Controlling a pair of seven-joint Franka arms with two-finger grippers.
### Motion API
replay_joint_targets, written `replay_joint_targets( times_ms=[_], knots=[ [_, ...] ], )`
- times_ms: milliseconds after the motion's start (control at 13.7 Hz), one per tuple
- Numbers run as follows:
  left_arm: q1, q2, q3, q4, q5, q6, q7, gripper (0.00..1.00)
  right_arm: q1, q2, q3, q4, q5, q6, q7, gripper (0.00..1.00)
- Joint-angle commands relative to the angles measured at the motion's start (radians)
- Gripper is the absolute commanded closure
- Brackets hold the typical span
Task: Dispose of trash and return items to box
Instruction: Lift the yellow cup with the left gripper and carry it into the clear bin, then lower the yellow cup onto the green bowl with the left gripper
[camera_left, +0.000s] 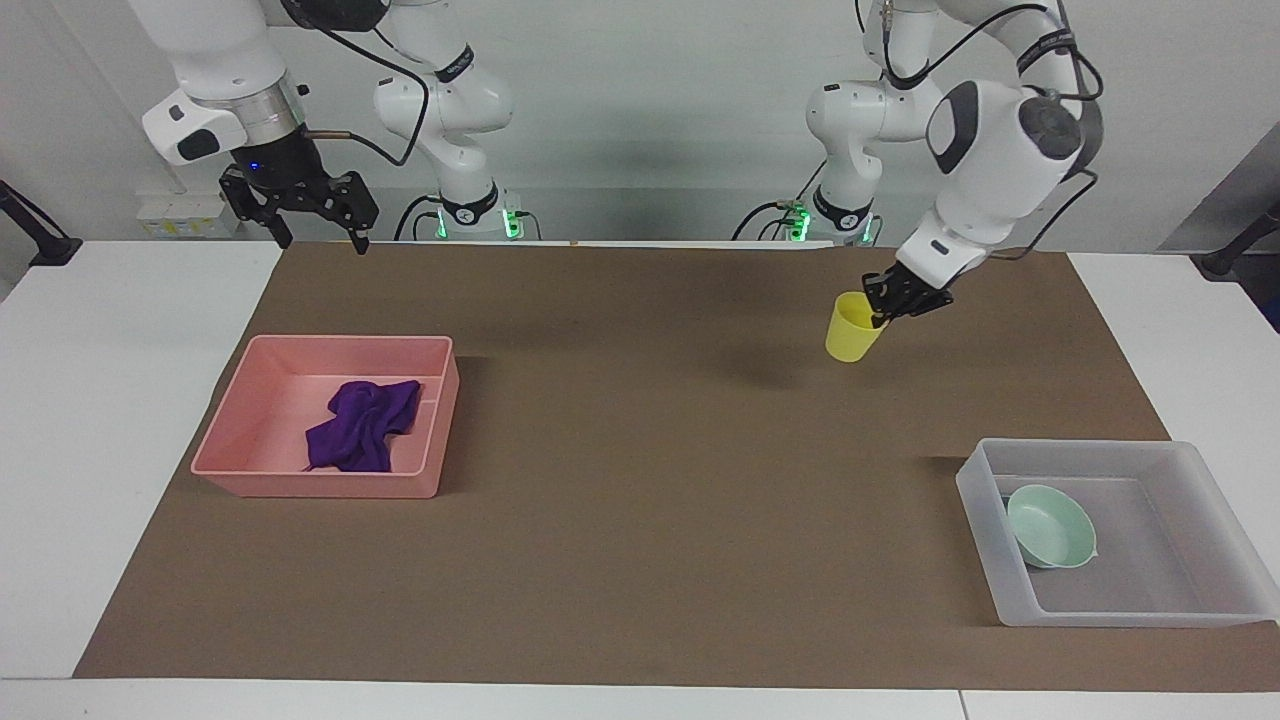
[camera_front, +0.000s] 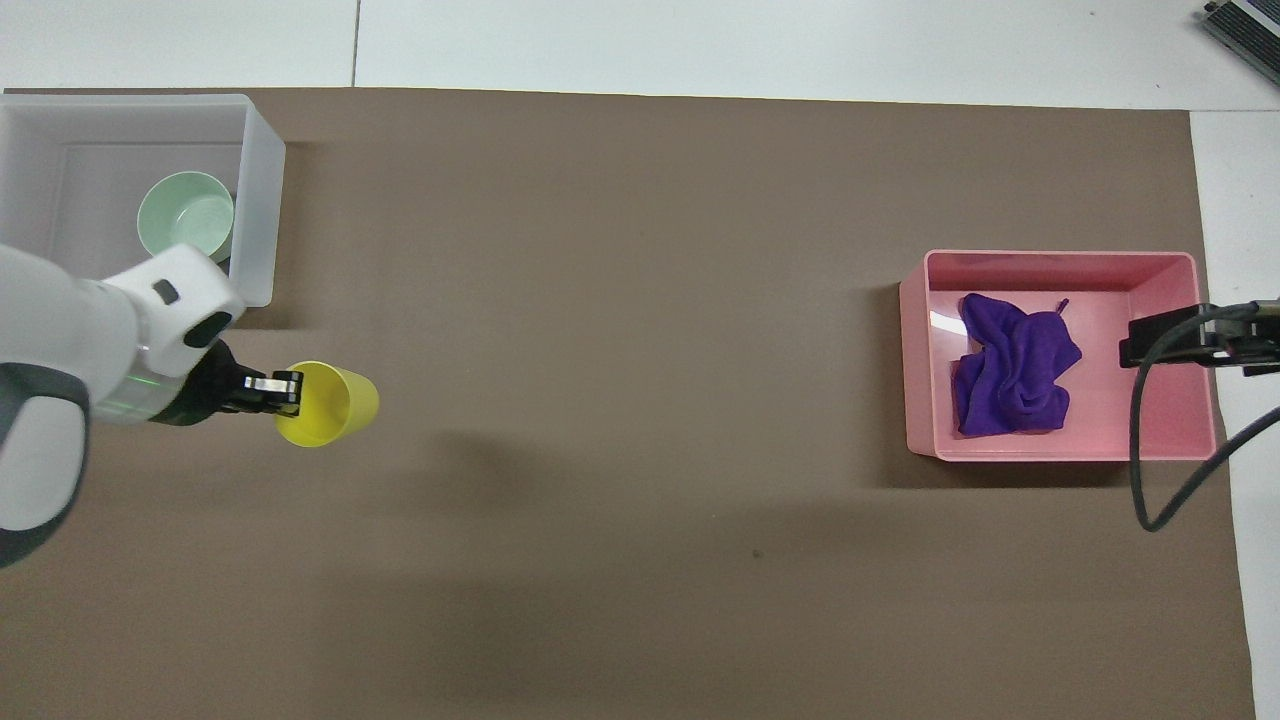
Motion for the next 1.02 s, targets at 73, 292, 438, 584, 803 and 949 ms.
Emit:
replay_joint_targets(
  times_ms=[73,292,438,584,803,949],
  knots=[
    [0.104,0.123,-0.007,0.213,0.067,-0.035,0.004,1.00,0.000,0.000,0.005,-0.008,-0.007,0.009,-0.026,0.00],
    [0.173,0.187,-0.006,0.241,0.114,0.139,0.004,1.00,0.000,-0.001,0.005,-0.011,-0.005,0.012,-0.027,0.00],
    [0.214,0.261,-0.006,0.267,0.129,0.253,0.005,1.00,-0.001,-0.003,0.005,-0.019,-0.005,0.018,-0.027,0.00],
    [0.240,0.325,-0.006,0.280,0.162,0.377,0.005,1.00,-0.001,-0.009,0.005,-0.028,-0.005,0.026,-0.027,0.00],
    [0.283,0.411,-0.006,0.278,0.169,0.513,0.005,1.00,-0.001,-0.011,0.005,-0.031,0.001,0.027,-0.026,0.00],
    [0.276,0.477,-0.004,0.281,0.183,0.522,0.002,1.00,-0.001,-0.011,0.005,-0.034,0.001,0.027,-0.026,0.00]
  ],
)
